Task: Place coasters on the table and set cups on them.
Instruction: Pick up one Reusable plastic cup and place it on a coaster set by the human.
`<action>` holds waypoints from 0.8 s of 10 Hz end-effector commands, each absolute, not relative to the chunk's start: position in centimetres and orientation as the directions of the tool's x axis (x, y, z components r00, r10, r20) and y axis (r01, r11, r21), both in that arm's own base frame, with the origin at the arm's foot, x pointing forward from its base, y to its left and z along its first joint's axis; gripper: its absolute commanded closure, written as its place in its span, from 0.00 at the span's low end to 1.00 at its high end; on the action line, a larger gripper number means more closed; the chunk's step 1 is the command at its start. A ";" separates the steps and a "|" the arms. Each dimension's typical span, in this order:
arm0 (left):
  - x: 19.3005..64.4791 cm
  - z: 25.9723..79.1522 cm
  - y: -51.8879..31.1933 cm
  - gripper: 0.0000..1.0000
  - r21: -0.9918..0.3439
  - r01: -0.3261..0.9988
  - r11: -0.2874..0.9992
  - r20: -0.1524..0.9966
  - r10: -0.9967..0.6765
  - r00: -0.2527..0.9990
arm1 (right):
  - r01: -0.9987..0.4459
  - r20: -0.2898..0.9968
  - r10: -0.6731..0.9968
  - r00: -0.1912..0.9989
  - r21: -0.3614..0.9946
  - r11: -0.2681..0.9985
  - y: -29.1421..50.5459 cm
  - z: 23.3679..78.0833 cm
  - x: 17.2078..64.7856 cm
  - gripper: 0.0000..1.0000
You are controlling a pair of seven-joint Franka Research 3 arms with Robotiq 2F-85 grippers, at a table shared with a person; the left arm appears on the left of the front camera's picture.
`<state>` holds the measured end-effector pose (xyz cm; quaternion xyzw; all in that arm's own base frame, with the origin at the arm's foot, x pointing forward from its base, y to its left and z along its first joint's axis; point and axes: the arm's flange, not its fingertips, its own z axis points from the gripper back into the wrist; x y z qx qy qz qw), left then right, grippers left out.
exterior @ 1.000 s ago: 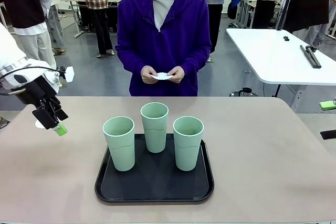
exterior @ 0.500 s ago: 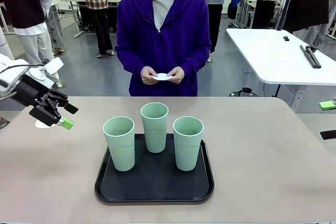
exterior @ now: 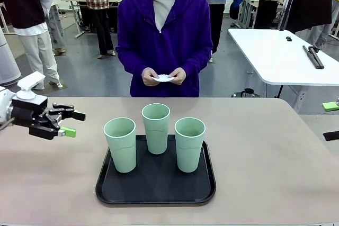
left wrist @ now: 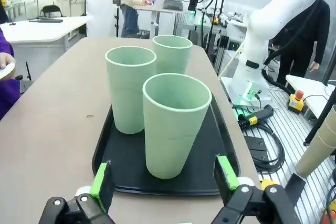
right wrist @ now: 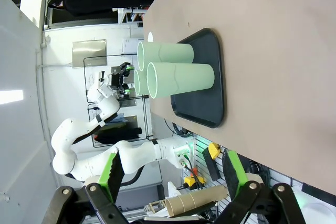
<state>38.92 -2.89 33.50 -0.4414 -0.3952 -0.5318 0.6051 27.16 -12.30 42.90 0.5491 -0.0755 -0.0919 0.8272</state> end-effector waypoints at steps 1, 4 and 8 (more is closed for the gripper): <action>39.7 30.8 -3.6 0.00 -0.056 0.998 0.037 0.966 -0.250 0.064 | 0.067 0.024 -0.239 0.971 0.929 0.364 -12.3 43.0 27.3 0.00; 39.8 27.6 -4.2 0.00 -0.072 0.997 0.017 0.979 -0.189 0.074 | 0.067 0.024 -0.239 0.971 0.929 0.364 -12.3 43.0 27.3 0.00; 40.3 25.5 -5.8 0.00 -0.143 0.990 0.019 0.963 -0.228 0.143 | 0.067 0.024 -0.239 0.971 0.929 0.364 -12.3 43.0 27.3 0.00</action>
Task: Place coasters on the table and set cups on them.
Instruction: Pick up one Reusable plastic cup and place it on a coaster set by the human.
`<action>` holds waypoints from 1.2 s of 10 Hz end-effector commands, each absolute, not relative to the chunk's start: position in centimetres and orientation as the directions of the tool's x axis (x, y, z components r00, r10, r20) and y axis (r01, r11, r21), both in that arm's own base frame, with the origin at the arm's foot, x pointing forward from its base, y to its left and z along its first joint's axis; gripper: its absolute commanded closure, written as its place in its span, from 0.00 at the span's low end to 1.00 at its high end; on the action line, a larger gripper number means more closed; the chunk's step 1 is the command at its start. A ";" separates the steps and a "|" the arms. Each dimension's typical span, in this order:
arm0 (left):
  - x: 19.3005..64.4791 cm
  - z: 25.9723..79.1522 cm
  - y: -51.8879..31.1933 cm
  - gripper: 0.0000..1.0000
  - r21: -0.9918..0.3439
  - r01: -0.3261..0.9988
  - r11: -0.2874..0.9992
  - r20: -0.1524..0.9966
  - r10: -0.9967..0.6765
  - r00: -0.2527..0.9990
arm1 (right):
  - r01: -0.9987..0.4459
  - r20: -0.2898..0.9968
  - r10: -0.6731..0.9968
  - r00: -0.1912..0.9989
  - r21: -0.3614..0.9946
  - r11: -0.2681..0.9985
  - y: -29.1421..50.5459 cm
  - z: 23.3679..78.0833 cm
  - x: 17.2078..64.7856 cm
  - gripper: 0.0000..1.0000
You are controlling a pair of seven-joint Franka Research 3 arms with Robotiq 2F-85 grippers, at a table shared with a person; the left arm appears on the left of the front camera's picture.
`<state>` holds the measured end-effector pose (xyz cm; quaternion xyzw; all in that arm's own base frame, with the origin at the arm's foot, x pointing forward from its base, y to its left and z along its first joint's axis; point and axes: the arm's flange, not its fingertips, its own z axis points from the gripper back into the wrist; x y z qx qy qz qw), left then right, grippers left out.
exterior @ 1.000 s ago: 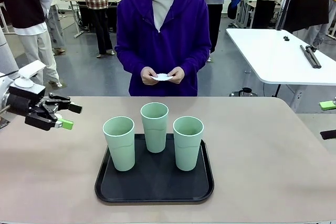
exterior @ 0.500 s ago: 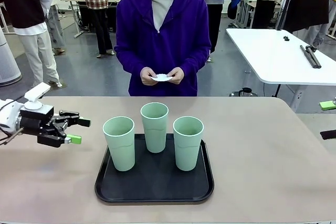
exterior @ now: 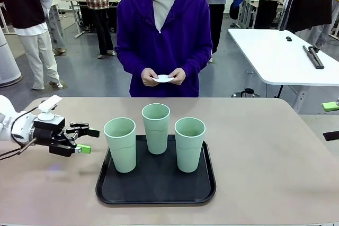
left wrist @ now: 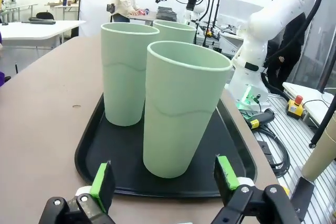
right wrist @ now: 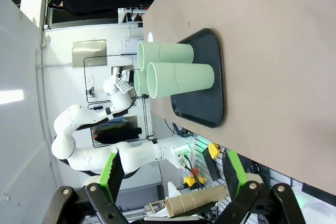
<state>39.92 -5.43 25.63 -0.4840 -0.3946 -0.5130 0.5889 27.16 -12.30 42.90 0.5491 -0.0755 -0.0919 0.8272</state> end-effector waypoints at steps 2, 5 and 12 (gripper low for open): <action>39.7 26.1 -5.1 0.00 -0.158 0.987 0.011 0.964 -0.217 0.156 | 0.067 0.024 -0.239 0.971 0.929 0.364 -12.3 43.0 27.3 0.00; 39.7 26.1 -5.1 0.00 -0.158 0.987 0.011 0.964 -0.217 0.156 | 0.067 0.024 -0.239 0.971 0.929 0.364 -12.3 43.0 27.3 0.00; 39.6 24.8 -8.1 0.00 -0.059 0.997 -0.054 0.992 -0.111 0.053 | 0.067 0.024 -0.239 0.971 0.929 0.364 -12.3 43.0 27.3 0.00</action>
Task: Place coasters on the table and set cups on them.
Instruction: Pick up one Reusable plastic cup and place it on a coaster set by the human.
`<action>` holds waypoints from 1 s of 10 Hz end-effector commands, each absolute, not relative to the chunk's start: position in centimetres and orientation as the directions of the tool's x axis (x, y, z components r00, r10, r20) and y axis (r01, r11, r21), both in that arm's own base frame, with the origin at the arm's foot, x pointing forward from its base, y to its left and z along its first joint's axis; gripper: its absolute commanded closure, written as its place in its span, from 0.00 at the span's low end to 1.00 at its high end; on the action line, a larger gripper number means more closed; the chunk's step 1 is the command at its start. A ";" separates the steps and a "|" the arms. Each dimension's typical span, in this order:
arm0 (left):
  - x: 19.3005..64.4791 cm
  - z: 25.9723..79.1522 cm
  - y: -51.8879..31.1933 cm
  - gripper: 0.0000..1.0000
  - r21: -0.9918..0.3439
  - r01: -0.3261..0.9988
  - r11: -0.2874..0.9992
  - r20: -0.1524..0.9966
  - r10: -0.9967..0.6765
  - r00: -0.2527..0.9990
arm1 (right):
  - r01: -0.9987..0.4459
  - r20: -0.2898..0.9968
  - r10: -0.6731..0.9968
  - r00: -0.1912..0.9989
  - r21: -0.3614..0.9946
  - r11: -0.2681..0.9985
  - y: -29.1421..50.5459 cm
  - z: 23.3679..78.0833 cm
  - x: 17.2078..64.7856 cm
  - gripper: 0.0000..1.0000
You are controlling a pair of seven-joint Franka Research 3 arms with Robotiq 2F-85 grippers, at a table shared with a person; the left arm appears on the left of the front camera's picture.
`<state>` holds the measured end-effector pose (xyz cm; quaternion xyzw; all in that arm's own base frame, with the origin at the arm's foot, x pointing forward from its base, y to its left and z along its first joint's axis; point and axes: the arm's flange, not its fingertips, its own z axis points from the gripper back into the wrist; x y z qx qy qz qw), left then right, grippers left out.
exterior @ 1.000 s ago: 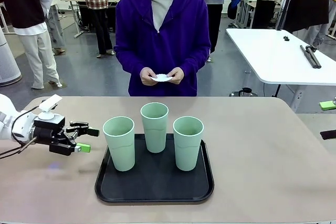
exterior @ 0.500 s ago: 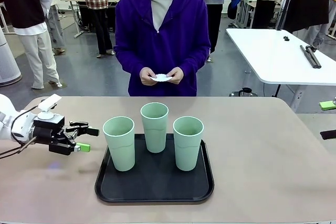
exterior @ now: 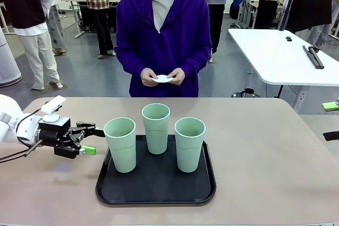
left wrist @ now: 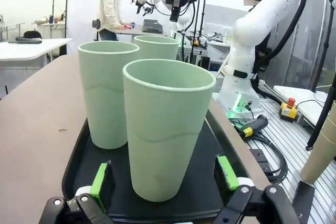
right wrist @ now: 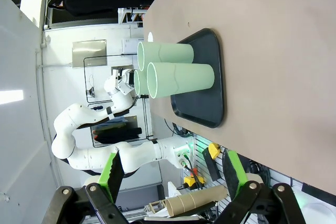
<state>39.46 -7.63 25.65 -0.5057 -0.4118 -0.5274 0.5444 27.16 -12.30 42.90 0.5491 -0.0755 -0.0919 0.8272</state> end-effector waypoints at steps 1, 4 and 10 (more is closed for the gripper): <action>39.8 24.6 -8.4 0.00 -0.037 0.998 -0.047 0.995 -0.094 0.033 | 0.067 0.024 -0.239 0.971 0.929 0.364 -12.3 43.0 27.3 0.00; 40.9 23.7 -9.5 0.00 -0.050 0.998 -0.031 0.997 -0.059 0.048 | 0.067 0.024 -0.239 0.971 0.929 0.364 -12.3 43.0 27.3 0.00; 39.5 22.9 -11.3 0.00 -0.129 0.988 -0.086 0.985 -0.123 0.118 | 0.067 0.024 -0.239 0.971 0.929 0.364 -12.3 43.0 27.3 0.00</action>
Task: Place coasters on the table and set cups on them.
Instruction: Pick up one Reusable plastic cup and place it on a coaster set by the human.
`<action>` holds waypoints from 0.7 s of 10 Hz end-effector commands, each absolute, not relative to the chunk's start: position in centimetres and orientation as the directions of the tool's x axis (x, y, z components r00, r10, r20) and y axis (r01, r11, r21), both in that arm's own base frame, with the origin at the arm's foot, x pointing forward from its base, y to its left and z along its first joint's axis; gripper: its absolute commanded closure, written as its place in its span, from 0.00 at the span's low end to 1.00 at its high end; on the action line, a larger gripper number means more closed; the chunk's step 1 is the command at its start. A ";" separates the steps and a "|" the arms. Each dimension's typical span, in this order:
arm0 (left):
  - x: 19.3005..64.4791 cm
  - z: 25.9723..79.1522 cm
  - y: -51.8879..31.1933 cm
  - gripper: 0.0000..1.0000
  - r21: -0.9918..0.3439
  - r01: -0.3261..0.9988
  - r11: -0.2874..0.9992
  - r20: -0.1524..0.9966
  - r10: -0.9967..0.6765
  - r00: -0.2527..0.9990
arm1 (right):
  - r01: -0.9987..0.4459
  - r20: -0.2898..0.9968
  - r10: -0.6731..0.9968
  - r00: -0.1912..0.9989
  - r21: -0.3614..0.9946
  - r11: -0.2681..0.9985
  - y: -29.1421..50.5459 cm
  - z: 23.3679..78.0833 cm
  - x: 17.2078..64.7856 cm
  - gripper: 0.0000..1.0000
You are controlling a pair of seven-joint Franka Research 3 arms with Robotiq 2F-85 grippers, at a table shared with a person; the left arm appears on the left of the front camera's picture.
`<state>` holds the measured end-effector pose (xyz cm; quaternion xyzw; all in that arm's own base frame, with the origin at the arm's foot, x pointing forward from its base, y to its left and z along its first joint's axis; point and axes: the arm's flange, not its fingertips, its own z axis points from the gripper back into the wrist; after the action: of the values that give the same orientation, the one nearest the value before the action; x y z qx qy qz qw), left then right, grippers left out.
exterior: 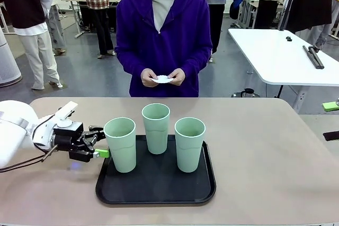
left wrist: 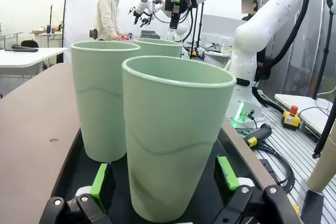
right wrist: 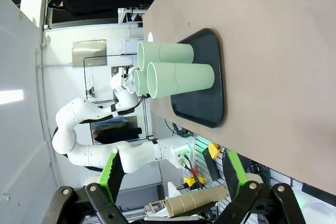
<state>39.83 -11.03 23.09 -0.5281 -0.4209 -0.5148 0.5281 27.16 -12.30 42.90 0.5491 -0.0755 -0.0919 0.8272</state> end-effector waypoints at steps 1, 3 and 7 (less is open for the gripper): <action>39.5 22.7 -11.5 0.00 -0.130 0.988 -0.088 0.985 -0.125 0.118 | 0.067 0.024 -0.239 0.971 0.929 0.364 -12.3 43.0 27.3 0.00; 39.7 22.2 -12.4 0.00 -0.131 0.987 -0.092 0.985 -0.124 0.119 | 0.067 0.024 -0.239 0.971 0.929 0.364 -12.3 43.0 27.3 0.00; 39.9 21.6 -14.5 0.00 -0.136 0.984 -0.117 0.984 -0.132 0.120 | 0.067 0.024 -0.239 0.971 0.929 0.364 -12.3 43.0 27.3 0.00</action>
<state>39.51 -13.60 21.80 -0.5359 -0.3975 -0.5284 0.5249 27.16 -12.30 42.90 0.5491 -0.0755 -0.0919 0.8272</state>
